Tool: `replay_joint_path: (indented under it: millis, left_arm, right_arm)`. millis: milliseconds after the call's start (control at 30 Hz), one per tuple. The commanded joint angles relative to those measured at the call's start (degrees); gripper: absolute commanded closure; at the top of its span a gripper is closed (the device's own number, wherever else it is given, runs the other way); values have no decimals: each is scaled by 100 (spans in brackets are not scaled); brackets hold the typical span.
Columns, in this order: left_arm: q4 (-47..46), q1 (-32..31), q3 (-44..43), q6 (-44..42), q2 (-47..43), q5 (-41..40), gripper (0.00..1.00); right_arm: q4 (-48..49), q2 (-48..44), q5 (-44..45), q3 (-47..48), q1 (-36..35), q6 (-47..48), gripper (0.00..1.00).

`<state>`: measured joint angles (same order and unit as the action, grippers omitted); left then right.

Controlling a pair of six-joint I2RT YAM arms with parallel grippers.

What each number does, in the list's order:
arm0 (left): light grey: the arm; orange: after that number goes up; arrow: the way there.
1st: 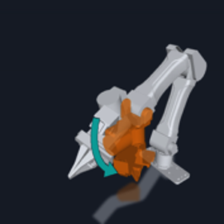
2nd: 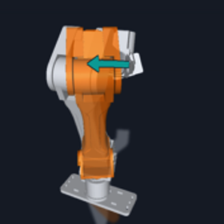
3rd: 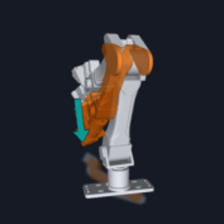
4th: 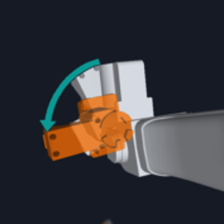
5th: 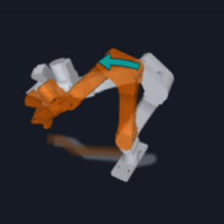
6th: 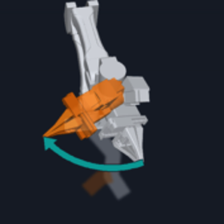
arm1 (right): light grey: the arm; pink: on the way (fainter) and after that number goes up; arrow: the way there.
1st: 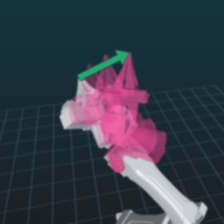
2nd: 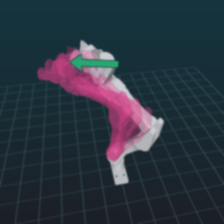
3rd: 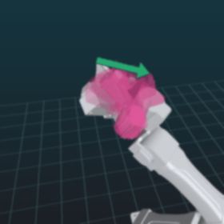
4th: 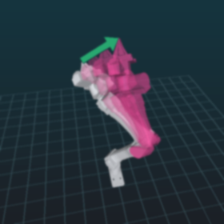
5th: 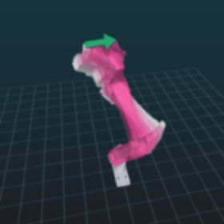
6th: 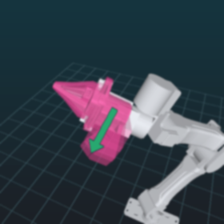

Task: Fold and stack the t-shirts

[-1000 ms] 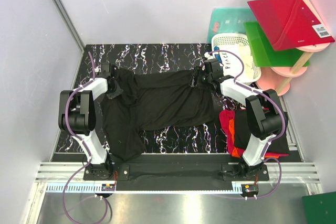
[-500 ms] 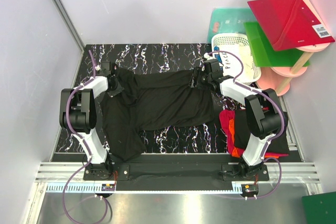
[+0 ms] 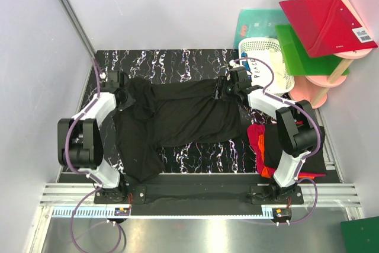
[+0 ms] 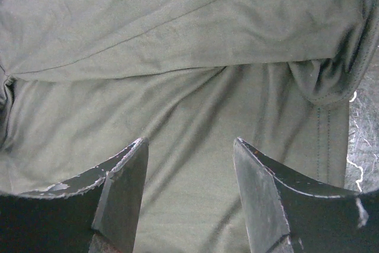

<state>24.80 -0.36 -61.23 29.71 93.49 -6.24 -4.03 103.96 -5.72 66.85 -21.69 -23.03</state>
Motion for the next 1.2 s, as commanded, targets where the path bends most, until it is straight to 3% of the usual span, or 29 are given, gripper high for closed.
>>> replay_joint_path:
  millis: [0, 400, 667, 733, 767, 833, 933, 1167]
  left_arm:
    - [200, 10, 112, -124, -613, -237, 100]
    - [1606, -245, -169, -80, -710, -861, 90]
    - [2398, -772, -161, 289, -420, -2222, 91]
    - [2529, -886, -187, 324, -114, -2399, 82]
    - [2574, -913, -266, 342, 10, -2443, 73]
    - [2583, -922, -310, 386, 151, -2487, 38]
    - [2557, -983, -311, 482, -119, -2680, 6]
    - [1670, -1484, 23, 307, -1298, -2313, 1]
  right_arm:
    - [289, 10, -105, 47, -98, -70, 33]
    - [307, 63, -131, 12, -133, -88, 33]
    - [324, 89, -132, 21, -177, -71, 33]
    - [324, 89, -123, 12, -195, -62, 33]
    - [324, 98, -123, 12, -195, -62, 33]
    - [324, 89, -123, -5, -195, -62, 33]
    - [333, 72, -88, -32, -195, -44, 32]
    - [351, 203, -131, 21, -204, -105, 33]
